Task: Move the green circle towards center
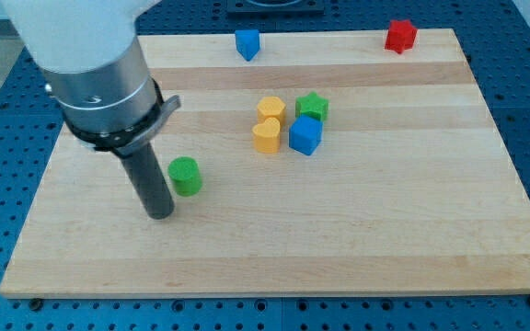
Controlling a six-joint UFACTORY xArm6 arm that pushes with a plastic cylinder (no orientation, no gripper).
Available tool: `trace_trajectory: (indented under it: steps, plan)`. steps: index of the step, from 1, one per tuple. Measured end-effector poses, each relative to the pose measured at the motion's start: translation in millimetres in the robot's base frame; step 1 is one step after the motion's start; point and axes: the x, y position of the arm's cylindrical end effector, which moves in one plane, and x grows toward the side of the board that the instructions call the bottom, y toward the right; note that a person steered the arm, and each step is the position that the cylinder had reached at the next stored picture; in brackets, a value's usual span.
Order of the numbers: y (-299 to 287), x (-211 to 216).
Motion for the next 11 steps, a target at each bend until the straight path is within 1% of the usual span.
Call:
trace_trajectory:
  steps: [1, 2, 4, 5, 6, 7, 8, 9, 10, 11]
  plan:
    - [5.1, -39.3]
    - [15.7, -50.9]
    - [37.4, -56.4]
    - [1.0, -56.3]
    - [-9.0, -64.8]
    - [27.0, -77.1]
    - [47.8, -82.0]
    - [38.2, -80.1]
    - [47.1, -81.0]
    - [65.2, -96.0]
